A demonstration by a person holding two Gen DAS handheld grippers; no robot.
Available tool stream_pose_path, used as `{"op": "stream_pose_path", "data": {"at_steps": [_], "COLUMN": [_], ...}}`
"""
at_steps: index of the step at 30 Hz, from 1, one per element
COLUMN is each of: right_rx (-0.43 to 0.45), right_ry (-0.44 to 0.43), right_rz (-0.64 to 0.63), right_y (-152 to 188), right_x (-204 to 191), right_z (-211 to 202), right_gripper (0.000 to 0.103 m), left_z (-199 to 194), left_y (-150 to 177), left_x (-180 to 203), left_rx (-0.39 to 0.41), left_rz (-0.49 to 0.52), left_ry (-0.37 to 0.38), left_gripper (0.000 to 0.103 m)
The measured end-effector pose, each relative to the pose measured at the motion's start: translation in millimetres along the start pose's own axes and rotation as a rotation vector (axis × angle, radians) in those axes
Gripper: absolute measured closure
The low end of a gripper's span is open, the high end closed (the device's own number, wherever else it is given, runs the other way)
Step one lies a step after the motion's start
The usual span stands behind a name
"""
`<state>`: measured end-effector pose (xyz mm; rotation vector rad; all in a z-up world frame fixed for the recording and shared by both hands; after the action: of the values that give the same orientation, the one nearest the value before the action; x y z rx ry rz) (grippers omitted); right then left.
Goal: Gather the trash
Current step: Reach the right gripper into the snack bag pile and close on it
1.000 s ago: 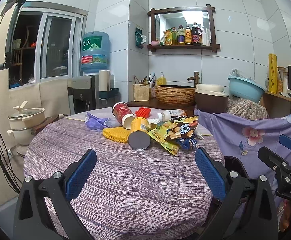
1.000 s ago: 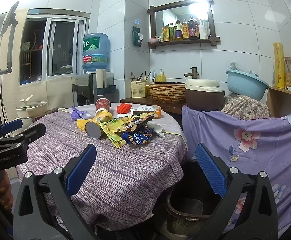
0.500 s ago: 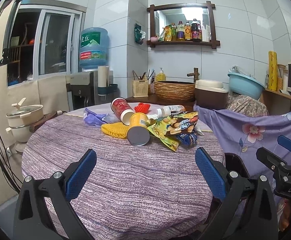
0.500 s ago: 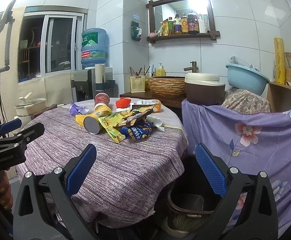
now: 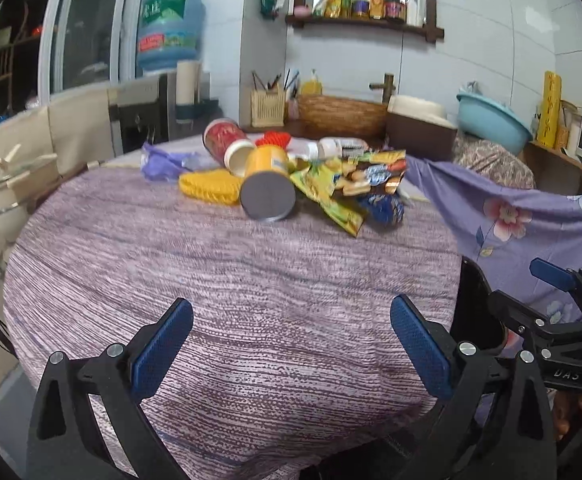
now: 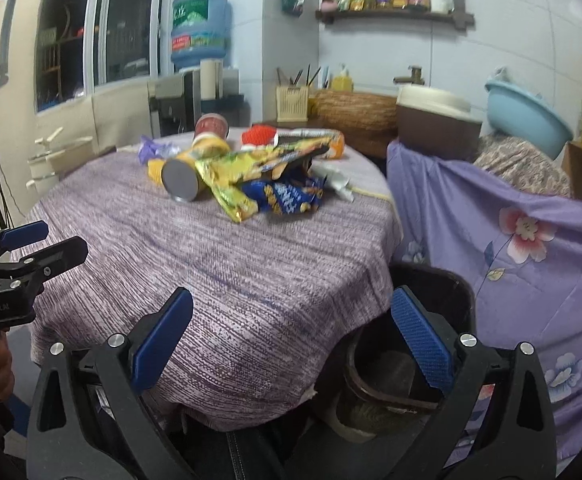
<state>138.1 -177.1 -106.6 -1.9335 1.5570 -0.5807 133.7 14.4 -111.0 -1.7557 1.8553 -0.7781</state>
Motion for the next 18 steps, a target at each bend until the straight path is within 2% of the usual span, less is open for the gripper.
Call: {"op": "stream_pose_path", "data": {"at_steps": [2,6,12,15,18], "right_rx": [-0.027,-0.076,-0.06,-0.06,-0.092], "right_ry": [-0.016,-0.072,-0.135,-0.194,-0.272], "right_rz": [-0.001,0.008,0.06,0.13,0.209], "right_y": [-3.3,-17.5,-61.3,-88.2,-108.8], "right_x": [-1.2,-2.3,8.4,19.4,27.7], "right_z": [13.6,38.6,56.5,70.8,90.6], "right_gripper": [0.005,0.005,0.01,0.011,0.02], "left_z": [10.6,22.8,38.3,44.1,49.7], "left_y": [-0.2,-6.5,-27.7,-43.7,-55.0], "left_x": [-4.5,-8.8,-13.6,-14.3,-12.3], "left_rx": [-0.04,-0.065,-0.097,-0.093,-0.093], "left_rz": [0.001,0.026,0.025,0.023,0.024], "left_ry": [0.005,0.0,0.025,0.034,0.048], "left_gripper": [0.005,0.005,0.005,0.005,0.005]}}
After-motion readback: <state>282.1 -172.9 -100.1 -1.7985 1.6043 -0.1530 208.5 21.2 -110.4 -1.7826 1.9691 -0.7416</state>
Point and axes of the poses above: each gripper's, at about its wrist camera, not at the fingertips, and z roughly the way its jaws point, x to its right, y to its underside, the point moved 8 cm from there along z, roughly the way its jaws point, and after that the axes turned 14 degrees about -x, right-handed, at the moved point
